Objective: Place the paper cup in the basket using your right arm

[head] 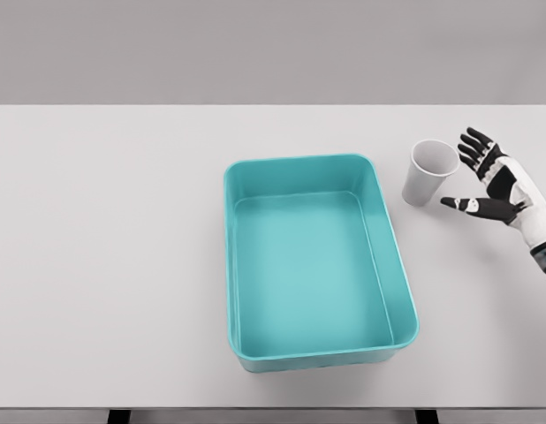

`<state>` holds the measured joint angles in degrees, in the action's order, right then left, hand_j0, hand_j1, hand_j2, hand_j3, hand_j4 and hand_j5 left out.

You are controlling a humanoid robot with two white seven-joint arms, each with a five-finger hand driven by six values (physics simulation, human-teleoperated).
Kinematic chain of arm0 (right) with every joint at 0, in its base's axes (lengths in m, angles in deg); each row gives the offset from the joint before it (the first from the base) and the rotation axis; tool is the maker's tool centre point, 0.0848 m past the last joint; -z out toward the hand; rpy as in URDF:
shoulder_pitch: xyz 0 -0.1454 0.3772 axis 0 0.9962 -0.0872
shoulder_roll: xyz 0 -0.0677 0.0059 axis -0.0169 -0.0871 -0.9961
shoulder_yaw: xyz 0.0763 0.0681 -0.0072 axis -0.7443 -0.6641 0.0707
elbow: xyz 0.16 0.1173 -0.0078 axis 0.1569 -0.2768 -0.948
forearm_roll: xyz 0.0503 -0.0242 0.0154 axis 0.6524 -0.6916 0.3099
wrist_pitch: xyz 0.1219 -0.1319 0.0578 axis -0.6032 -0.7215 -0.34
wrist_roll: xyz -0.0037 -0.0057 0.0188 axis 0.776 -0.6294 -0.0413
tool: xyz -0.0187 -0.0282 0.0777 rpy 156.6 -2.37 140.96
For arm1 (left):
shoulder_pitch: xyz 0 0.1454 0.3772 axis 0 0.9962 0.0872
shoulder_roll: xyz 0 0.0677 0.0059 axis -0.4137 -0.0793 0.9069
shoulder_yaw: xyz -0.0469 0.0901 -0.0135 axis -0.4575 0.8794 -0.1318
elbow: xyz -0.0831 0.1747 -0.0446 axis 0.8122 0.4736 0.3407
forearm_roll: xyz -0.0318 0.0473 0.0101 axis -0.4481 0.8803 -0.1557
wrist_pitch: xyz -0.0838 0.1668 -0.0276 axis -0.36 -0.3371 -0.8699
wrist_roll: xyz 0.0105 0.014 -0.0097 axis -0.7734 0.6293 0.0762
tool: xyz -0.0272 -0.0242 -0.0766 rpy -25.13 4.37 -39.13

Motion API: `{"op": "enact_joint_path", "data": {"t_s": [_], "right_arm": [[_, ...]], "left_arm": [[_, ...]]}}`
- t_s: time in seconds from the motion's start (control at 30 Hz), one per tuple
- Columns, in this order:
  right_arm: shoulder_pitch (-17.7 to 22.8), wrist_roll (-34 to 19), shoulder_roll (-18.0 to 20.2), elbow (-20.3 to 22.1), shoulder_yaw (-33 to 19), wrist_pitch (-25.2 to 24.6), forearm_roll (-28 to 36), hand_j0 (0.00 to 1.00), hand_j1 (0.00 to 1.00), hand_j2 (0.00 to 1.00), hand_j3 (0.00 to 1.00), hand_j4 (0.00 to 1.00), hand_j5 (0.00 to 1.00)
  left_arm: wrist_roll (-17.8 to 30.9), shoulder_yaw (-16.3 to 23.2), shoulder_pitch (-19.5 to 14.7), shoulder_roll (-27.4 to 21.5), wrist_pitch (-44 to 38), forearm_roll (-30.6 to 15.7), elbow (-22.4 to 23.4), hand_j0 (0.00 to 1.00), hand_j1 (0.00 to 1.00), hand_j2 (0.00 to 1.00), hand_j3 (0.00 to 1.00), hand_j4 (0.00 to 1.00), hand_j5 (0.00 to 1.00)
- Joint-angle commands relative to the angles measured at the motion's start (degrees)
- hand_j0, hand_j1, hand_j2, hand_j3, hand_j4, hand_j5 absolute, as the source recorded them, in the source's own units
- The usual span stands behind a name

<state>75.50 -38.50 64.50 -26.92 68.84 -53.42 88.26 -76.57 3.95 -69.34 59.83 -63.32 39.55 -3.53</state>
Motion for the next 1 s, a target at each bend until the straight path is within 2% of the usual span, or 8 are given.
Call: {"op": "enact_joint_path", "data": {"t_s": [0.0, 0.27, 0.4, 0.83, 0.97], "right_arm": [[-0.1, 0.0, -0.1, -1.0, 0.1, -0.1, 0.4, 1.00, 1.00, 1.00, 1.00, 1.00, 1.00], [-0.3, 0.0, -0.2, -1.7, 0.1, -0.1, 0.4, 1.00, 1.00, 1.00, 1.00, 1.00, 1.00], [-1.6, 0.0, -1.3, -3.0, 1.1, -0.1, 0.3, 1.00, 1.00, 1.00, 1.00, 1.00, 1.00], [-2.1, 0.0, -2.6, -3.1, 1.7, -0.1, 0.3, 1.00, 1.00, 1.00, 1.00, 1.00, 1.00], [-2.9, 0.0, -2.7, -4.9, 1.8, -0.1, 0.3, 1.00, 1.00, 1.00, 1.00, 1.00, 1.00]], "left_arm": [[0.0, 0.0, 0.0, 0.0, 0.0, 0.0, 0.0, 1.00, 1.00, 1.00, 1.00, 1.00, 1.00], [0.0, 0.0, 0.0, 0.0, 0.0, 0.0, 0.0, 1.00, 1.00, 1.00, 1.00, 1.00, 1.00], [0.0, 0.0, 0.0, 0.0, 0.0, 0.0, 0.0, 1.00, 1.00, 1.00, 1.00, 1.00, 1.00], [0.0, 0.0, 0.0, 0.0, 0.0, 0.0, 0.0, 1.00, 1.00, 1.00, 1.00, 1.00, 1.00], [0.0, 0.0, 0.0, 0.0, 0.0, 0.0, 0.0, 1.00, 1.00, 1.00, 1.00, 1.00, 1.00]]}}
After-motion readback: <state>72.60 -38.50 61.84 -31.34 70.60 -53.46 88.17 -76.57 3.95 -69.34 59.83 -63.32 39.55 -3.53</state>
